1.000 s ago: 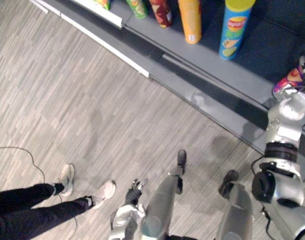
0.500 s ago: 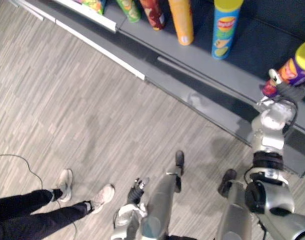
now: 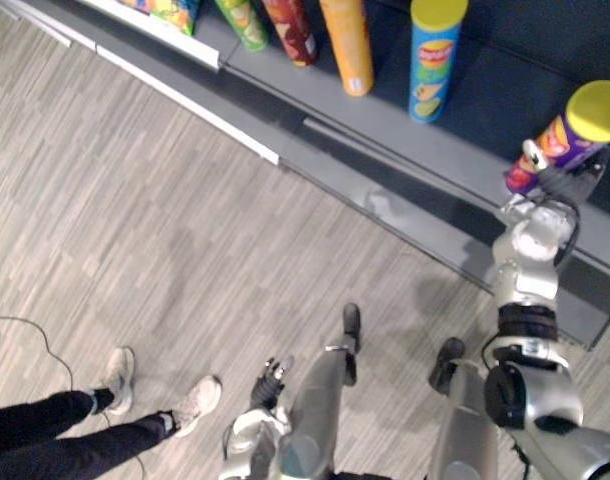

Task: Put the gum and the chips on the shelf.

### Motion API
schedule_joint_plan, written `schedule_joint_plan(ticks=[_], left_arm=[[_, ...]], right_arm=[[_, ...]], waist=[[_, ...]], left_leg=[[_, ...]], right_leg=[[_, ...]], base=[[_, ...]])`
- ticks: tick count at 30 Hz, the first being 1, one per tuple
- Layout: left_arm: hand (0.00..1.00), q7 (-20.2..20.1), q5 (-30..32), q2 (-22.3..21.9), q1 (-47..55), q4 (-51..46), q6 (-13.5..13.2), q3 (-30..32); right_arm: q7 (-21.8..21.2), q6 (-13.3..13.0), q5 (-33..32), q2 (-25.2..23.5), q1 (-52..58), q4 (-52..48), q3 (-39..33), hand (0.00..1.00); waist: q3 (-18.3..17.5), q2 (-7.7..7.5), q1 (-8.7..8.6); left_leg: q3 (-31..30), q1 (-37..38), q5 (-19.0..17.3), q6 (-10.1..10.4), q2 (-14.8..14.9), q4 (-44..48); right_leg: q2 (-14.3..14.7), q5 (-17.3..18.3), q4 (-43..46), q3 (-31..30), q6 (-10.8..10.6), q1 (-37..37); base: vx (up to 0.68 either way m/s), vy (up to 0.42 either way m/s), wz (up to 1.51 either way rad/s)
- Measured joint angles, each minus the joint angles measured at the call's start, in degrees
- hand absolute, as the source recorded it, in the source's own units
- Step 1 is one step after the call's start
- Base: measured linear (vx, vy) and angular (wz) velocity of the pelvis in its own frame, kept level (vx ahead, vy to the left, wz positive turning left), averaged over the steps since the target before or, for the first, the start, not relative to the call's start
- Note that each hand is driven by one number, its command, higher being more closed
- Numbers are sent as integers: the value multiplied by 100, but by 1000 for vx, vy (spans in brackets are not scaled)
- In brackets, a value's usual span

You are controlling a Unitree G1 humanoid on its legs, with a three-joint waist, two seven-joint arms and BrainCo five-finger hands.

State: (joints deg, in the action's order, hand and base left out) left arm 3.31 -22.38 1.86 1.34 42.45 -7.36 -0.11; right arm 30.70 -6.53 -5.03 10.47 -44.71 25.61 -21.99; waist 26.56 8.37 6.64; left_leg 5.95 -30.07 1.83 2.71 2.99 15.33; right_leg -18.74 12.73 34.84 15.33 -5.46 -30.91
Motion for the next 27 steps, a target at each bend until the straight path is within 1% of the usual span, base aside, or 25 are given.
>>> schedule_joint_plan(ticks=[7, 15, 18, 23, 27], left_arm=[[0, -1, 0, 31, 0, -11, -30, 8], [0, -6, -35, 32, 1, -118, -43, -25], [0, -20, -223, 43, 6, -175, -59, -69], [0, -33, -223, 44, 7, -185, -83, -75], [0, -37, -223, 56, 6, -229, -86, -125]], right_arm=[[0, -1, -10, 49, -56, 7, -58, 0], [-4, -2, -66, 318, -295, 345, -221, 0], [-7, -2, -65, 466, -384, 453, -218, 0], [-6, -1, -66, 489, -398, 547, -216, 0], [-5, 1, -68, 459, -395, 688, -185, 0]], waist=[[-44, -92, 5], [-45, -92, 15], [-47, -90, 17], [-47, -90, 10], [-47, -89, -1]], left_leg=[[0, -95, 5, -1, -5, -16], [-18, -198, 35, -20, -57, -39], [-16, -316, 44, -25, -90, -32], [-9, -364, 108, -70, -101, -25], [10, -364, 103, -66, -90, 34]], right_leg=[[-11, 1, 10, 11, 1, -97], [-88, 17, 72, 55, 18, -192], [-143, 54, 149, 60, 15, -320], [-159, 53, 190, 60, 16, -381], [-157, 52, 188, 38, 16, -377]], base=[[44, -57, 1], [34, -55, 5], [22, -64, 9], [49, -70, 2], [33, -64, -2]])
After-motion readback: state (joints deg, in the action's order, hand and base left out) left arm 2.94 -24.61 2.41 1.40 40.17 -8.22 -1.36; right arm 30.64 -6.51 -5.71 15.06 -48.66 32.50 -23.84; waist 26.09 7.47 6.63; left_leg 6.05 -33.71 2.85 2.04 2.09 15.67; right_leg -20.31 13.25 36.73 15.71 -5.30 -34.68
